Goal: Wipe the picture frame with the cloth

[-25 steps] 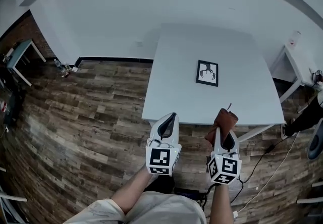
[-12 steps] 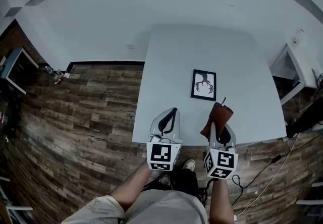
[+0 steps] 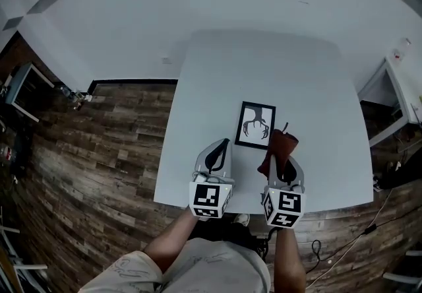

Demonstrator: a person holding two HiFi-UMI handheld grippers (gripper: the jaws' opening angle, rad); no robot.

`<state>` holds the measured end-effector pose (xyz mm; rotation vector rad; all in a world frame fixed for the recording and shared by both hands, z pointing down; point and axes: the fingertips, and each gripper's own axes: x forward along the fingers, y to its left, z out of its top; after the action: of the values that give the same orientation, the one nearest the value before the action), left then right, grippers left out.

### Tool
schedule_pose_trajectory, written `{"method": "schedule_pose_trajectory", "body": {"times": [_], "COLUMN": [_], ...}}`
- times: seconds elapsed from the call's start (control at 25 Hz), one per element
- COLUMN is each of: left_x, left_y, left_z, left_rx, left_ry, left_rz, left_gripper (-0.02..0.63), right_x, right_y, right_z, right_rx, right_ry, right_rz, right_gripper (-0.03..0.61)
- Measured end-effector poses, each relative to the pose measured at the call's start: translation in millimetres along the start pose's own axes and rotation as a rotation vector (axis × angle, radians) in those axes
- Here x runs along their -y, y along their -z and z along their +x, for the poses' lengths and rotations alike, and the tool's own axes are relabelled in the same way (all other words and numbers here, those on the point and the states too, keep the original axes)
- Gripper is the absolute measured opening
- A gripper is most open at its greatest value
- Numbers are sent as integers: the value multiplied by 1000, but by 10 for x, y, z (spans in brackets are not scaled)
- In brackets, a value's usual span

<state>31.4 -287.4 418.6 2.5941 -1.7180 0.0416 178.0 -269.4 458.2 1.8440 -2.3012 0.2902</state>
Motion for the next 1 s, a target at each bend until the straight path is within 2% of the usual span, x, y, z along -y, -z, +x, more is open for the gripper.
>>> {"method": "schedule_pose_trajectory", "body": {"times": [0.28,0.48,0.72,0.84,1.0], "left_x": [-128,-297,-487,-535,-558], "left_y": [118,138,159,171,202], "left_z": [343,409,478,501,503], "left_rx": [-32,-38,-47,-48,-63], "left_ry": [-10,-7,-18,-19,-13], "left_rz": [11,25,27,27,24], "left_gripper": [0,0,0,0,0], "right_x": [110,-61,-305,-337,-383], "right_y": [198,350,738,976,1088], "right_z": [583,1342,2296,2528,2687], "right_rx": [-103,-195,-402,-501,-563], "right_ry": [8,-54,-85,-73,-66], "right_rz": [15,36,-13,-7,-27], "right_gripper": [104,104,104,104,104]}}
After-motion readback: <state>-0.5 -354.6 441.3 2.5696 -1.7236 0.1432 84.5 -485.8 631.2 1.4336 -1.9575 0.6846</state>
